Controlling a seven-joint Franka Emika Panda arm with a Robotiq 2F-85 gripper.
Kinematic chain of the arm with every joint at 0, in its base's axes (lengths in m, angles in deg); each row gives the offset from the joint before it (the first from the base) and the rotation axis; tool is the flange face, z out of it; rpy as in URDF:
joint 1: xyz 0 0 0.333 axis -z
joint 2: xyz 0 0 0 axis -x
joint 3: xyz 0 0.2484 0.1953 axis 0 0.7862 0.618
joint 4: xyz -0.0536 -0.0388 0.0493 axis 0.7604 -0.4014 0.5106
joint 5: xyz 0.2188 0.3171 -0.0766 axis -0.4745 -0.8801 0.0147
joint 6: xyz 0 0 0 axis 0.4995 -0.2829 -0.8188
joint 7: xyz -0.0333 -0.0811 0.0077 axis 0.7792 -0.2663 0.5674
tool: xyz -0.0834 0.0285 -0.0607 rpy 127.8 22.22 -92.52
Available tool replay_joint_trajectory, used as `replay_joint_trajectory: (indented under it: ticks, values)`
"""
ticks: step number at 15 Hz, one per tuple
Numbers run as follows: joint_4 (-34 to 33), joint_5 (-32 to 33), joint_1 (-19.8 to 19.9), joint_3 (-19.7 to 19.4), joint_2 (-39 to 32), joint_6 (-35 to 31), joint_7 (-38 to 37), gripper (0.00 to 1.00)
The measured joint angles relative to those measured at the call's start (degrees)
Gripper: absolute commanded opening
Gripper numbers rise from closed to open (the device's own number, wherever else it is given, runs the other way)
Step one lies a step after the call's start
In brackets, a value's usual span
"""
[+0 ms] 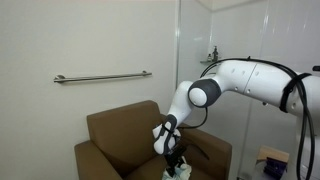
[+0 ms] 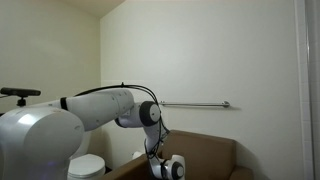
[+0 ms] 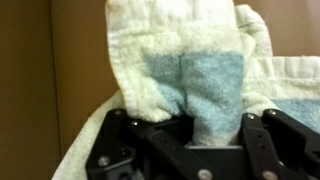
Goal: Use the towel to wipe the seat of the sofa.
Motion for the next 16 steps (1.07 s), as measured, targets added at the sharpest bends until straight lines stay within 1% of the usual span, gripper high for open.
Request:
replay_joint_trajectory:
  ticks: [3,5,8,11,16]
  values:
    - [0.0,0.0,-0.7,1.8,3.8,-3.0,0.0,0.06]
    - [-0.2,0.0,-1.9,2.6,6.7,-5.0,-0.1,0.06]
    - [-2.4,0.0,-4.4,2.6,8.2,-6.1,-1.4,0.06]
    - [-5.5,0.0,-5.2,2.3,5.1,-4.2,-2.8,0.06]
    - [-9.8,0.0,-4.0,1.5,-5.0,0.5,-3.0,0.06]
